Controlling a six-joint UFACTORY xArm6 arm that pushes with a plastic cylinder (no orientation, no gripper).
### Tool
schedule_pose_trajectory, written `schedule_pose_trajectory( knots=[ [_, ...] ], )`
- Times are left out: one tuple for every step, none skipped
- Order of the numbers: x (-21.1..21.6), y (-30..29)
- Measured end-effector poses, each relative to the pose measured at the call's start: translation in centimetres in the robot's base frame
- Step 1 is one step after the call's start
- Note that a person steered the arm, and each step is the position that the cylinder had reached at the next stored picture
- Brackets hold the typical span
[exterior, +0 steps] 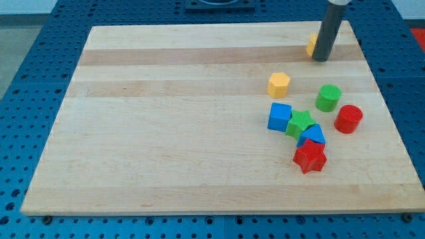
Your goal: Move the yellow hexagon slightly to the left
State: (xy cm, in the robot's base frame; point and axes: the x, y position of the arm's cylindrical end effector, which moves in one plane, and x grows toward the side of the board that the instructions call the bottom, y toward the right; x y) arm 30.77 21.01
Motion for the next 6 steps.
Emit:
schedule_pose_trajectory(
  knots=[
    [-2.9, 1.5],
    [-3.4, 0.3],
    [-3.7, 2.9],
    [-3.9, 4.8],
    [-4.1, 4.8],
    [-4.7, 4.6]
  ],
)
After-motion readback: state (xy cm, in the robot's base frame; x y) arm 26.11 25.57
